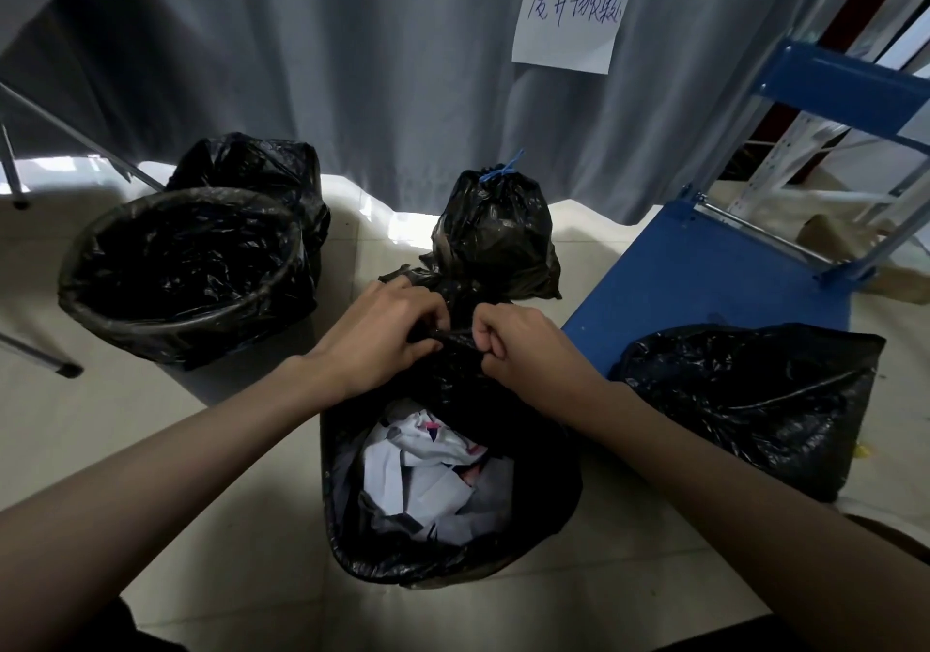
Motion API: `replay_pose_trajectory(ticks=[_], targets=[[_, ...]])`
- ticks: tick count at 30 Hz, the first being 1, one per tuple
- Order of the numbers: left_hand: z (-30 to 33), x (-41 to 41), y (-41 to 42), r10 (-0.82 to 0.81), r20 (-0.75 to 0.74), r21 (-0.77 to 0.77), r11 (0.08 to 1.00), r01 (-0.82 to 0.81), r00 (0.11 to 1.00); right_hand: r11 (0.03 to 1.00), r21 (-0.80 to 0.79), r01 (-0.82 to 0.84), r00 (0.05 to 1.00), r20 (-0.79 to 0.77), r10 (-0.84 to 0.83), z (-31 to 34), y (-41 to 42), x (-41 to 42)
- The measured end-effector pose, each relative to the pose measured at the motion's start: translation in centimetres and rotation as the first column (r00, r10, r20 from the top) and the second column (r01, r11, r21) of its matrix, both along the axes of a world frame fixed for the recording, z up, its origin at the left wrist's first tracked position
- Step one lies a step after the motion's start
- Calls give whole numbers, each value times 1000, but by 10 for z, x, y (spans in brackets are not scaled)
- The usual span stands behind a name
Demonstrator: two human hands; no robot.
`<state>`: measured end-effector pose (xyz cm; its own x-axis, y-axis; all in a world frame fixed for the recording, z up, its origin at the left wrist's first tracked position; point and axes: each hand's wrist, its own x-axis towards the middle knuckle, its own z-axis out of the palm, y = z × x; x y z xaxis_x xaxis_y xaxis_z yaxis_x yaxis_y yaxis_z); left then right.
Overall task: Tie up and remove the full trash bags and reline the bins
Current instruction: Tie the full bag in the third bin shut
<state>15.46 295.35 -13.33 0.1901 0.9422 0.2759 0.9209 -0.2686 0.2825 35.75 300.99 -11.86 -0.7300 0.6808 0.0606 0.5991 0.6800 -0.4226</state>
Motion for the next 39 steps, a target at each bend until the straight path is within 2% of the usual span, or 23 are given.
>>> replay_pose_trajectory(ticks=[4, 8, 11, 17, 21, 25, 29, 34, 36, 39], targets=[[5, -8, 2, 38, 61, -37, 999, -36, 997, 994, -8, 106, 994, 31, -105, 6, 9, 7], [5, -17, 4, 91, 193, -244, 969, -42, 977, 982, 19, 190, 979, 77, -191, 10, 18, 14], [1, -24, 3, 132, 143, -299, 950, -84, 981, 972, 8, 236, 963, 134, -235, 8, 21, 17], [-5, -32, -3, 217, -86, -253, 939, -232, 972, 976, -35, 217, 955, 215, -205, 3, 15, 12], [-2, -32, -5, 257, -64, -192, 945, -264, 964, 984, -26, 179, 946, 280, -165, 6, 12, 11], [5, -31, -5, 342, -42, -126, 930, -344, 939, 978, -34, 208, 956, 220, -196, 7, 16, 12], [2, -33, -7, 377, -54, -179, 907, -380, 925, 967, -26, 252, 944, 225, -240, 7, 18, 15], [6, -45, -11, 425, -60, -318, 850, -421, 903, 958, -92, 272, 914, 336, -228, 14, 16, 13], [8, -49, -14, 434, -39, -310, 851, -424, 900, 962, -95, 257, 905, 372, -205, 16, 17, 12], [12, -50, -16, 447, 43, -234, 874, -426, 893, 966, -59, 250, 925, 309, -221, 14, 20, 14]])
